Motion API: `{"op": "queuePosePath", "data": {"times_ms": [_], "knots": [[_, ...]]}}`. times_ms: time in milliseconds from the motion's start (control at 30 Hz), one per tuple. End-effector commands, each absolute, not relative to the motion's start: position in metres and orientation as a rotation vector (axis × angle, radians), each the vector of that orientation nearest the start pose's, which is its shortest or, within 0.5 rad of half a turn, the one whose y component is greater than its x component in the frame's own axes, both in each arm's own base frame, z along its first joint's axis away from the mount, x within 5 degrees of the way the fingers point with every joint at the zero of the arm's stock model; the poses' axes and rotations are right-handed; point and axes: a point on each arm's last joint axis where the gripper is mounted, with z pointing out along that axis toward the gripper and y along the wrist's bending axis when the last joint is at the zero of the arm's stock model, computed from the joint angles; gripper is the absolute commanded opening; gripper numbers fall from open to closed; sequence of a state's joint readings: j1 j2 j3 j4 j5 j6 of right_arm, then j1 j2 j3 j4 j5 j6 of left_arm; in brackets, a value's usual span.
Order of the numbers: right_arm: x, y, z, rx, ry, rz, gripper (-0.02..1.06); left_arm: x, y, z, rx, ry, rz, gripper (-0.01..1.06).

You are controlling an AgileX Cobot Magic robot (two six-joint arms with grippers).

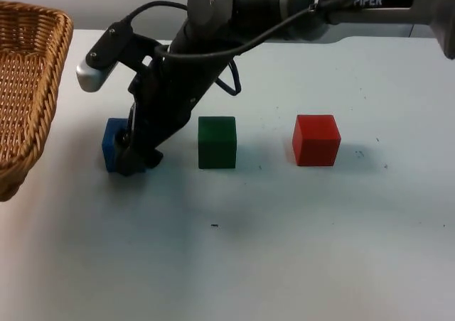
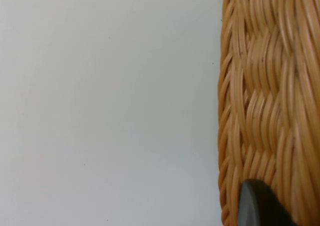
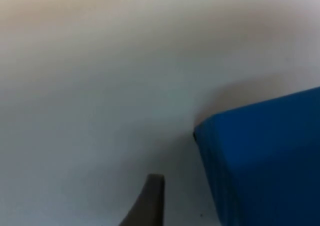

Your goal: Pick up the basket with the left hand and place the blue cube into the basket with the right hand.

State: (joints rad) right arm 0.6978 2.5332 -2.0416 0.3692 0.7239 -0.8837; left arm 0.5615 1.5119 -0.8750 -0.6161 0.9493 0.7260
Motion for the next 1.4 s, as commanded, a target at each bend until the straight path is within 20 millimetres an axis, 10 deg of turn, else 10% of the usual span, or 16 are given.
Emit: {"op": "queuePosePath", "data": {"times_ms": [0, 533, 867, 1367], "knots": [[0.397, 0.361, 0.096, -1.665, 2.050, 0.348, 0.81, 0.245, 0.102, 0.221, -0.265, 2.694, -0.545, 0.00], [0.399, 0.361, 0.094, -1.597, 2.084, 0.347, 0.00, 0.246, 0.102, 0.221, -0.268, 2.691, -0.549, 0.00], [0.401, 0.357, 0.138, -1.446, 2.135, 0.317, 0.00, 0.246, 0.101, 0.221, -0.279, 2.679, -0.562, 0.00], [0.378, 0.334, 0.289, -1.260, 2.005, 0.275, 0.00, 0.247, 0.100, 0.222, -0.289, 2.672, -0.576, 0.00]]}}
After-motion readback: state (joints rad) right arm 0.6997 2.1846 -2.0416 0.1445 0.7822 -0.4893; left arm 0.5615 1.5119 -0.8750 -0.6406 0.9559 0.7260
